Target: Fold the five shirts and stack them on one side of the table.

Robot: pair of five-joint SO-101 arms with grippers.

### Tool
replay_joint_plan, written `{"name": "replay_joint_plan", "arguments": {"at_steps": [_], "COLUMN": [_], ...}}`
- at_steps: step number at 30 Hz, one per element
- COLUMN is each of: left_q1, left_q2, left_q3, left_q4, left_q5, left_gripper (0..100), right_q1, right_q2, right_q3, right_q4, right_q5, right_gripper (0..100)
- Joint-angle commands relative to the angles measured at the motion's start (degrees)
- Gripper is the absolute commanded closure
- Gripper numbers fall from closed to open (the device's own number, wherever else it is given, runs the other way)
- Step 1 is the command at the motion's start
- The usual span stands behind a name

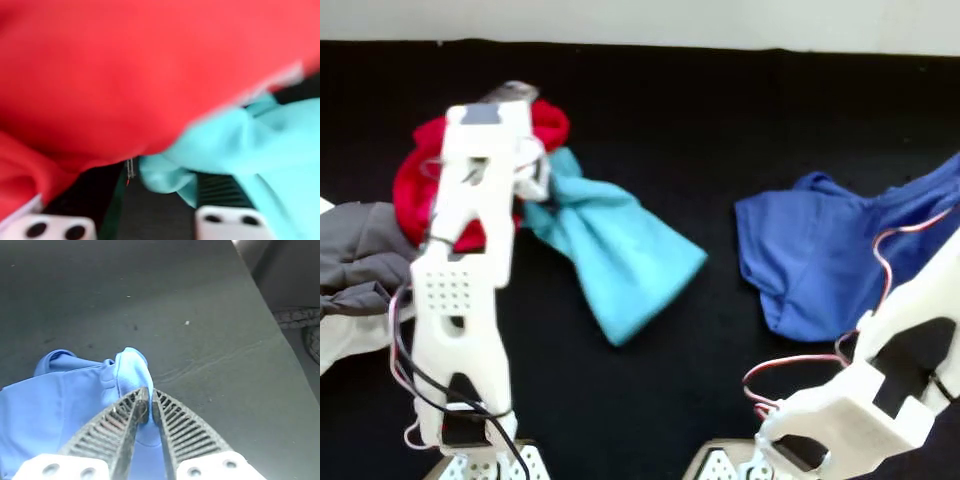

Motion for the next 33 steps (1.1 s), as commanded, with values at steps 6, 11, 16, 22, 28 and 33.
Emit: {"name": "replay_joint_plan", "arguments": {"at_steps": [6, 11, 16, 22, 28, 33], "left_q1": [-25.9, -39.3, -49.5, -54.4, -56.0, -54.1], "left_q2": [-0.1, -0.2, -7.3, -9.0, -8.5, -8.4], "left_q3": [-24.0, -50.2, -48.6, -48.5, -48.2, -48.1], "left_q4": [8.7, 12.7, 11.3, 11.4, 12.0, 13.5], "left_q5": [0.0, 0.0, 0.0, 0.0, 0.0, 0.0], "left_gripper": [99, 99, 99, 99, 99, 85], "right_q1": [-5.9, -10.9, -15.5, -20.7, -32.0, -42.2], "right_q2": [-2.9, -3.2, -3.4, -3.5, -3.5, -3.5], "right_q3": [-2.3, -2.8, -2.9, -5.3, -13.8, -19.1], "right_q4": [3.0, 5.1, 5.8, 5.8, 6.5, 6.5], "right_q5": [0.4, 0.4, 0.4, -7.6, -11.6, -11.6], "right_gripper": [99.2, 99.2, 99.2, 99.2, 99.2, 99.2]}}
